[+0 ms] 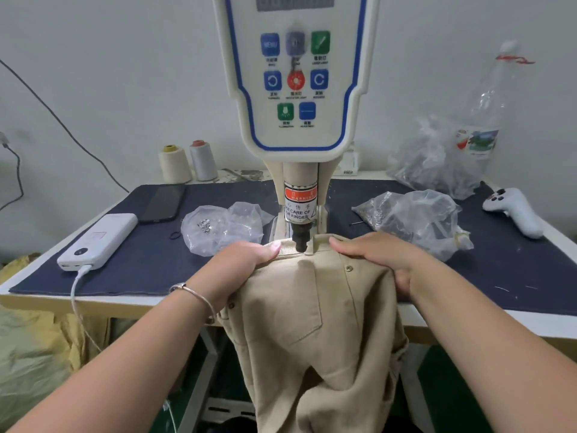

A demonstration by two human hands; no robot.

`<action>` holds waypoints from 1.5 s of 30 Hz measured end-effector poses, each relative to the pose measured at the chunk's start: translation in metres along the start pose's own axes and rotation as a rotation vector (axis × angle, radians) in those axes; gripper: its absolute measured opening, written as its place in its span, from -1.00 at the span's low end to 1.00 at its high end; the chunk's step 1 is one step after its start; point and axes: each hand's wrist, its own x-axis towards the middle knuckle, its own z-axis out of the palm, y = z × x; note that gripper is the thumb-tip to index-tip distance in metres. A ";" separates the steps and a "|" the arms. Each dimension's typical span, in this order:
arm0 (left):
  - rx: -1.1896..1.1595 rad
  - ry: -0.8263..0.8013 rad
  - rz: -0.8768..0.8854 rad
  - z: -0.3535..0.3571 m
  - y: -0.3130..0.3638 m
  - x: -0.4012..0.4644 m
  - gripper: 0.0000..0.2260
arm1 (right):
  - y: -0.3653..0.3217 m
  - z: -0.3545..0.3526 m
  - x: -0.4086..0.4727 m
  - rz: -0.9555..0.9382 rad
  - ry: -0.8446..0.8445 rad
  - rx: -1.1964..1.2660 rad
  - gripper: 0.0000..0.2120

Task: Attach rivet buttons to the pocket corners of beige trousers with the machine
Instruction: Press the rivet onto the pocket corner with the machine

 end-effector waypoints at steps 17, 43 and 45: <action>-0.357 -0.511 0.213 -0.012 -0.038 0.018 -0.68 | 0.021 -0.013 0.021 -0.067 -0.262 0.065 -0.48; -0.372 -0.411 0.245 -0.015 -0.047 0.022 -0.58 | 0.027 -0.003 0.029 -0.214 -0.275 0.010 -0.59; -0.355 -0.400 0.261 -0.013 -0.050 0.023 -0.53 | 0.030 -0.004 0.030 -0.221 -0.265 -0.008 -0.58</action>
